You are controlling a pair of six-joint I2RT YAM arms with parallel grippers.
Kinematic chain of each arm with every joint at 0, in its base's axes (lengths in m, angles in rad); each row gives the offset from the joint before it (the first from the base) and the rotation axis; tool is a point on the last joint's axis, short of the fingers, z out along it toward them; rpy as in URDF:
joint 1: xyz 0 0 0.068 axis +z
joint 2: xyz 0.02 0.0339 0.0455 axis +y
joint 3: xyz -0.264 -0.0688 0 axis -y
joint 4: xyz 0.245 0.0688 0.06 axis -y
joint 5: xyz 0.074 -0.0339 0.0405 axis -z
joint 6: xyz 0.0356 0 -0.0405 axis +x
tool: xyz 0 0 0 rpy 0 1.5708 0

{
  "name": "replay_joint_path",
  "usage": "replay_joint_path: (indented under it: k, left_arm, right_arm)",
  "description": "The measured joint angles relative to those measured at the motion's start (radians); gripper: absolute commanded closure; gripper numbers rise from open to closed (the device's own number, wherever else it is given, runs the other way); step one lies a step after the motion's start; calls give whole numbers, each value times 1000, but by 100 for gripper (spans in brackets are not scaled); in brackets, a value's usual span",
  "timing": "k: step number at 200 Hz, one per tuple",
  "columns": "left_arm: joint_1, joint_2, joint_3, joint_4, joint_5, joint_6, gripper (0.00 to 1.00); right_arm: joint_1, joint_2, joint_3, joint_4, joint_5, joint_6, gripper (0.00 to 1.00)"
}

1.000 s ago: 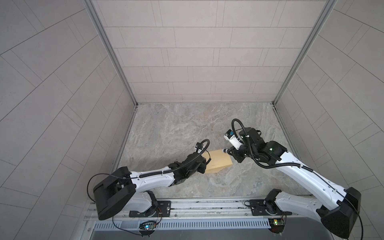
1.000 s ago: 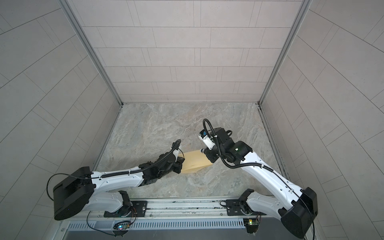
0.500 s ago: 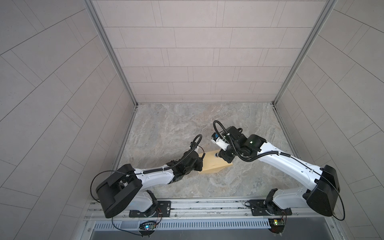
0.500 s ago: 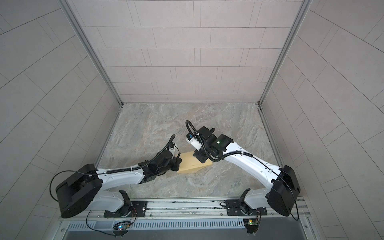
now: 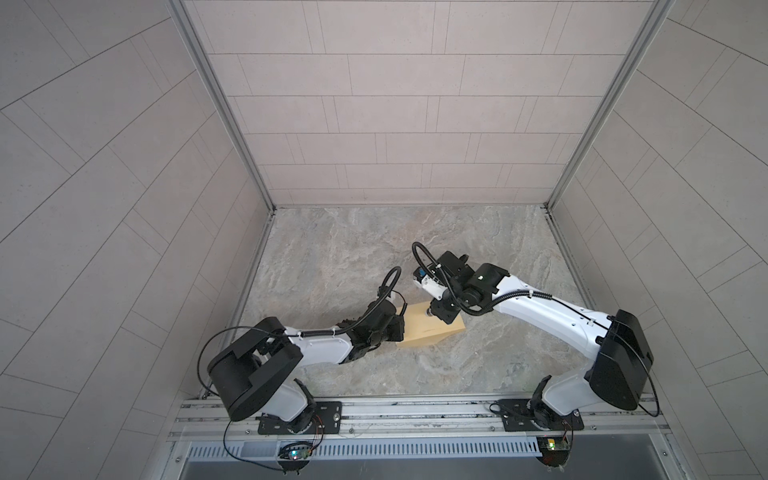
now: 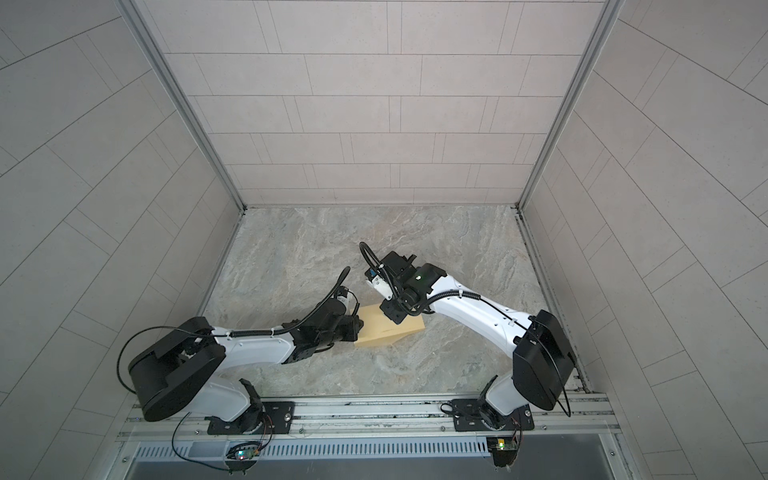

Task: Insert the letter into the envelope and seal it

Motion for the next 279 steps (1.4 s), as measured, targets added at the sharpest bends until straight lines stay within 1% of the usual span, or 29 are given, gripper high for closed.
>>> replay_joint_path:
  k: [51, 93, 202, 279]
  left_arm:
    - [19, 38, -10, 39, 45, -17, 100]
    - [28, 46, -35, 61, 51, -27, 100]
    - [34, 42, -55, 95, 49, -48, 100]
    - [34, 42, -58, 100, 48, -48, 100]
  right_arm:
    - [6, 104, 87, -60, 1, 1, 100]
    - [8, 196, 140, -104, 0, 2, 100]
    - [10, 298, 235, -174, -10, 3, 100]
    - [37, 373, 327, -236, -6, 3, 100]
